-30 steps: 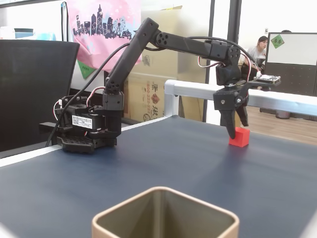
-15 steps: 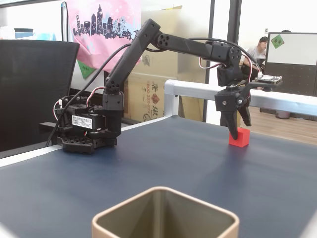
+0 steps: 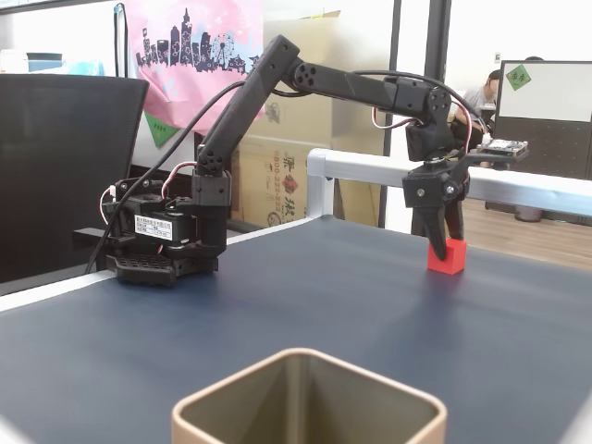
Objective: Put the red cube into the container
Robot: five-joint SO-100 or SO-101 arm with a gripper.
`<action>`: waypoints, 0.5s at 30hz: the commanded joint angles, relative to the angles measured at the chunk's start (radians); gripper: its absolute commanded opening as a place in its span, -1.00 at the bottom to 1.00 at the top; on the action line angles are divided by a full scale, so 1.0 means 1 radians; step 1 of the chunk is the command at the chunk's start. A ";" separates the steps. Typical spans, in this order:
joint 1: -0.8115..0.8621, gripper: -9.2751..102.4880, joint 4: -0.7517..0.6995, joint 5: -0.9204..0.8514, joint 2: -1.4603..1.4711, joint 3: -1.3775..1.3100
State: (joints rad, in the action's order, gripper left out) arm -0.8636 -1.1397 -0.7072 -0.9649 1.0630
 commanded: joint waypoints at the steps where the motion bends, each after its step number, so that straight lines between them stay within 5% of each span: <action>1: -0.011 -0.69 0.015 -0.003 -0.025 -0.006; 15: -0.003 -0.83 0.006 -0.041 -0.081 0.055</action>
State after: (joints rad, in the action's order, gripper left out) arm -0.8636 -1.1259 -0.7118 -0.9848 1.1045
